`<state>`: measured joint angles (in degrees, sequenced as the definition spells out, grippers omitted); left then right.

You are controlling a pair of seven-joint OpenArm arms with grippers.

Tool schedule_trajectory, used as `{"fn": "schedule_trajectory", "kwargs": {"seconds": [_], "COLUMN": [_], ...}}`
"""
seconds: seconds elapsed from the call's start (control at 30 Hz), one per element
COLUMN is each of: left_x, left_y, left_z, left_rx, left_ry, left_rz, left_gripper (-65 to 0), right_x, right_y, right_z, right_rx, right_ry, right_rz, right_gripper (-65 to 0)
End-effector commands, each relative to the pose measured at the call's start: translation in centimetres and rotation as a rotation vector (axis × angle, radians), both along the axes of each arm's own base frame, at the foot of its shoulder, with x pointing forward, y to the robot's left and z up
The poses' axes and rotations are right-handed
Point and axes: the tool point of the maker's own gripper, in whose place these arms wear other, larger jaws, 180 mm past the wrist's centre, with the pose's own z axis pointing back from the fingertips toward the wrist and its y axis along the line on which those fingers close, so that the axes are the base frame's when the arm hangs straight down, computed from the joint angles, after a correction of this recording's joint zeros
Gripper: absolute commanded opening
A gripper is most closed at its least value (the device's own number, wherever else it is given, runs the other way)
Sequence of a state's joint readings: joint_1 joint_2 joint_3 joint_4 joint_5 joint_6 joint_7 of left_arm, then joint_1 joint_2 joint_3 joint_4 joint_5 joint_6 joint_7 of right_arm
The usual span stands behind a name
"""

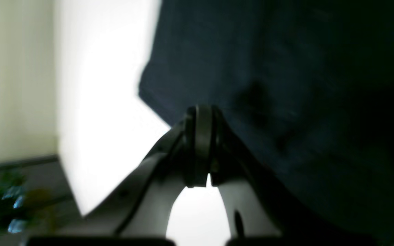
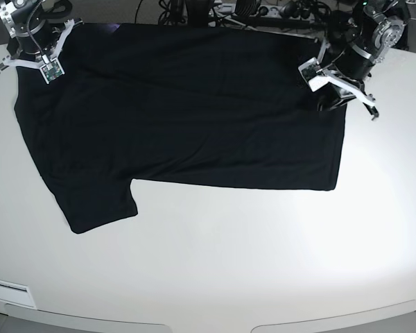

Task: Fold the T-shirt properly
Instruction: 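Move both grippers to the hem corners and grasp them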

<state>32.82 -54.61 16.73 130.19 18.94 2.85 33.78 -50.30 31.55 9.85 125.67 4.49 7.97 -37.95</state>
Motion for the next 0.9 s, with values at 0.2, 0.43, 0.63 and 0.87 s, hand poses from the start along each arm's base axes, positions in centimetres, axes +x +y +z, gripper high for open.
{"fn": "schedule_trajectory", "kwargs": {"seconds": [0.2,0.43,0.63,0.87], "left_x": [6.6,11.7,13.6,15.4], "left_y": [5.9,11.3,13.1,11.7], "left_z": [4.5,0.7,-3.1,-6.1], "left_rx": [-0.282,-0.922,-1.127,-1.192], "left_ry": [-0.175,0.075,0.226,0.345], "left_rz": [0.305,0.554,0.733,0.751], "left_gripper": [-65.0,-52.5,-30.8,-30.8], "right_x": [0.6,1.2,1.2,1.2], "right_y": [0.1,-0.3,-0.3,-0.3], "right_z": [0.8,1.2,1.2,1.2], "right_rx": [-0.006,-0.011,-0.012,-0.012], "right_ry": [-0.032,-0.061,-0.062,-0.063], "right_rz": [0.015,-0.013,-0.014,-0.015], "right_gripper": [-55.9,-55.9,-56.0,-55.9]}}
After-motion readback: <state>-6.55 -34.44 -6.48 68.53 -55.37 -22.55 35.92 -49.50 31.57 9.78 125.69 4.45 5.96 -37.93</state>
